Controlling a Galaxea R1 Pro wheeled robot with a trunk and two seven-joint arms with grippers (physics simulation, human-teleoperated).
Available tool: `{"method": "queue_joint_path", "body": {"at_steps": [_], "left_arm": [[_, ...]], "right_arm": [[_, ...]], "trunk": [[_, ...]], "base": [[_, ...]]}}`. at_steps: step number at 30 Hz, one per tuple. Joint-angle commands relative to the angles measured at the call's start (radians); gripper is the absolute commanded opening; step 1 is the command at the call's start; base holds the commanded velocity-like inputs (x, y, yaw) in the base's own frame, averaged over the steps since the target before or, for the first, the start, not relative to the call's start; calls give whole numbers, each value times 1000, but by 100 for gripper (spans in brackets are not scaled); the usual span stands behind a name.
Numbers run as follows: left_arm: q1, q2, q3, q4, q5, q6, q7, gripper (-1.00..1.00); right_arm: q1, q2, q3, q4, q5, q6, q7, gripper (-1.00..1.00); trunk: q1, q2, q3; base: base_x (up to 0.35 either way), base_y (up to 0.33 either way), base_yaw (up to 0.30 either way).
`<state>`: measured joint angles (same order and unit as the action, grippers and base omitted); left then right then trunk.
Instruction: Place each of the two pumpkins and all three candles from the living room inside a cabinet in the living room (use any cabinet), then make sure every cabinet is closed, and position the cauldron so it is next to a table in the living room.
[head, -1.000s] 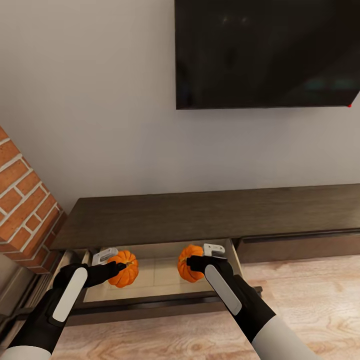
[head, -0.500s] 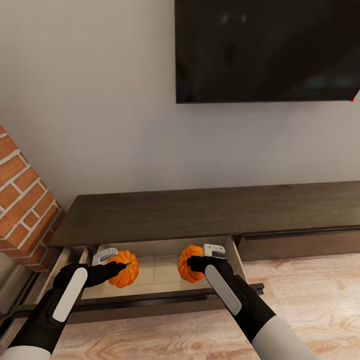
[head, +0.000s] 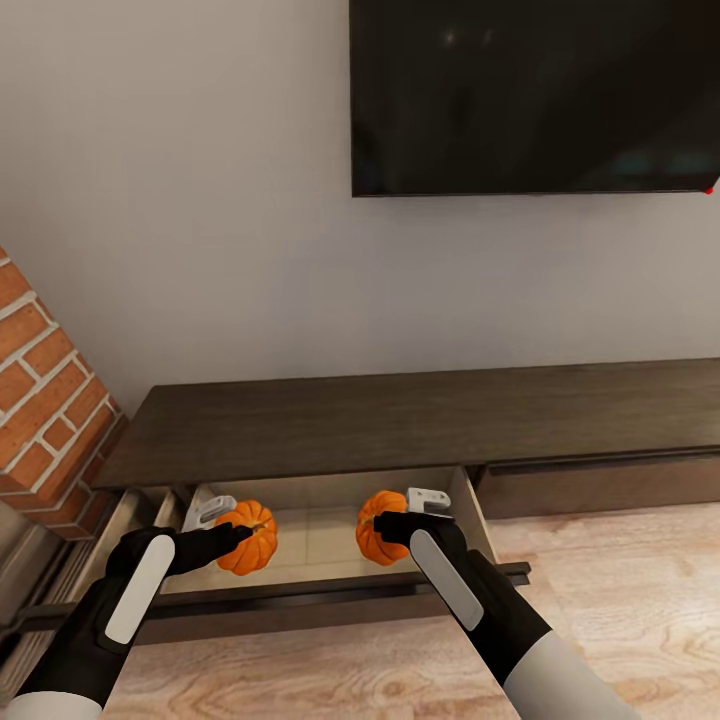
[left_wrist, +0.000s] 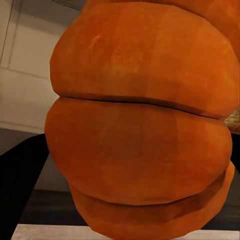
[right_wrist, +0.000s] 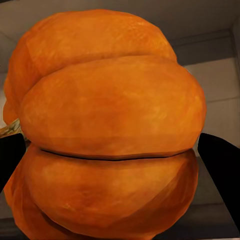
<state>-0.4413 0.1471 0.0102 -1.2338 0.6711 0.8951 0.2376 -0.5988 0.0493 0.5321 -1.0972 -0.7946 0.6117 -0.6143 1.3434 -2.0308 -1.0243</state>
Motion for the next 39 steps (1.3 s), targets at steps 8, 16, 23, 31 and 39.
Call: {"method": "queue_joint_path", "body": {"at_steps": [8, 16, 23, 31, 39], "left_arm": [[0, 0, -1, -1, 10, 4, 8, -100], [0, 0, -1, -1, 10, 4, 4, -100], [0, 0, -1, -1, 10, 4, 2, -100], [0, 0, -1, 0, 10, 4, 7, -100], [0, 0, -1, 0, 10, 4, 8, -100]], "right_arm": [[-1, 0, 2, -1, -9, 0, -10, -100], [-1, 0, 2, -1, -9, 0, -10, -100], [-1, 0, 2, -1, -10, 0, -10, -100], [-1, 0, 2, -1, -10, 0, -10, -100], [-1, 0, 2, -1, -9, 0, -9, -100]], "trunk": [[0, 0, -1], [0, 0, -1], [0, 0, -1], [0, 0, -1], [15, -28, -13]], "base": [[0, 33, 0], [92, 6, 0], [82, 0, 0], [117, 0, 0], [5, 0, 0]]}}
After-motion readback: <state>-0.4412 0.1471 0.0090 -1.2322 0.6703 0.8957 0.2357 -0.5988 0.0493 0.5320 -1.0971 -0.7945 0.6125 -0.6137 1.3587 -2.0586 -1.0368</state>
